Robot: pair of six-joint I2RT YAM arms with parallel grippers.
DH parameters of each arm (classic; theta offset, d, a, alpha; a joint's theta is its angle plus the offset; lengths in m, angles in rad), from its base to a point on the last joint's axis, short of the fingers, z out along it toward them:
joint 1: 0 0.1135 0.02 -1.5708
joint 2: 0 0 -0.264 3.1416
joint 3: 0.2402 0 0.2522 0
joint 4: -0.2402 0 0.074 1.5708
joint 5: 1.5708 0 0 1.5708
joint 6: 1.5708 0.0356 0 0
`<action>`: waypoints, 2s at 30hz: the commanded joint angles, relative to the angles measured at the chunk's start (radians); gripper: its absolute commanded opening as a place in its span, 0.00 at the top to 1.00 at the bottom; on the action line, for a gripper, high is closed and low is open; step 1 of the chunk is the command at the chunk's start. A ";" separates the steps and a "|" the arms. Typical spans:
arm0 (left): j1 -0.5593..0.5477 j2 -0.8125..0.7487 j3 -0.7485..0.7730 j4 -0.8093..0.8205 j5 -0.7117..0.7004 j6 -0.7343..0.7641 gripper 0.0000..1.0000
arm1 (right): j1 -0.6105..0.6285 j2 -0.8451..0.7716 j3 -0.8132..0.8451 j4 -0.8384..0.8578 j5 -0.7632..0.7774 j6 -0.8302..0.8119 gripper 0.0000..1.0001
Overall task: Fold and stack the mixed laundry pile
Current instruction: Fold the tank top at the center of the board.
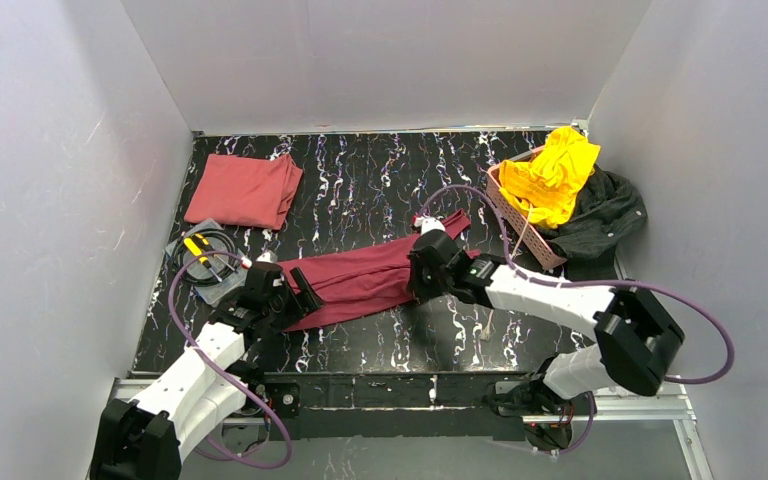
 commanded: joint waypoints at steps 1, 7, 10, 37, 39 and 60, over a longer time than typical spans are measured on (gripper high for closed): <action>0.007 -0.009 0.007 -0.115 -0.070 0.022 0.25 | -0.016 0.090 0.127 -0.073 0.068 -0.052 0.99; 0.007 -0.018 0.007 -0.130 -0.088 0.018 0.25 | -0.072 0.184 0.198 -0.103 0.049 -0.077 0.99; 0.006 -0.019 0.010 -0.145 -0.102 0.020 0.24 | -0.099 0.224 0.231 -0.108 0.033 -0.093 0.99; -0.025 0.018 0.275 -0.169 0.064 0.138 0.26 | -0.253 0.091 0.358 -0.246 0.013 -0.180 0.26; -0.057 0.041 0.294 -0.124 0.090 0.120 0.26 | -0.300 0.010 0.274 -0.245 0.014 -0.157 0.20; -0.355 0.576 0.488 0.259 0.116 0.092 0.30 | -0.689 -0.033 -0.082 0.030 -0.314 -0.197 0.34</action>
